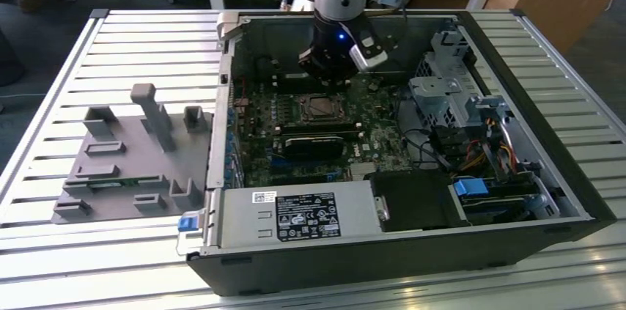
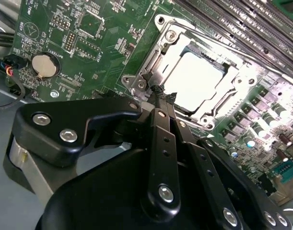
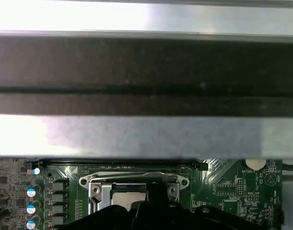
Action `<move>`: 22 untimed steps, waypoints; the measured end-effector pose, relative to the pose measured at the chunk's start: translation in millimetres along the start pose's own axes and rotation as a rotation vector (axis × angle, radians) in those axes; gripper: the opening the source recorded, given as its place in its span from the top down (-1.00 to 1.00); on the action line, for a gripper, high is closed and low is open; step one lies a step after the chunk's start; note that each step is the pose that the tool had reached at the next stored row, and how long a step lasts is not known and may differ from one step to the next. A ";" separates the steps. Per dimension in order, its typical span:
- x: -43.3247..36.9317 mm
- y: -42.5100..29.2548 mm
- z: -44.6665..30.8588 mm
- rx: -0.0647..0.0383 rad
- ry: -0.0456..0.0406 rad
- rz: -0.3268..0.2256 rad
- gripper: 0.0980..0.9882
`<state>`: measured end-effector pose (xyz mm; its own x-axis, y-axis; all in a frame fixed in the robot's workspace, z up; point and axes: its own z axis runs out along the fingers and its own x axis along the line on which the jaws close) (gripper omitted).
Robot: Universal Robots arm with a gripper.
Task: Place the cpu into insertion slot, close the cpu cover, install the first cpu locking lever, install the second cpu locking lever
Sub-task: 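Install the second cpu locking lever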
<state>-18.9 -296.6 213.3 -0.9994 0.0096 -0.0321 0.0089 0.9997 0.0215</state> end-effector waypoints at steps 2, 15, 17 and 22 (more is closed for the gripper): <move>-0.1 0.1 -2.9 0.000 0.0000 0.000 0.96; -1.1 0.2 -31.9 0.000 0.0038 0.000 0.96; -1.1 -1.2 -32.0 0.000 0.0053 0.000 0.96; -1.2 -9.5 -32.2 0.000 0.0076 0.000 0.96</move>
<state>-18.9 -306.8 245.3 -0.9997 0.0096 -0.0245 0.0091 0.9997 0.0215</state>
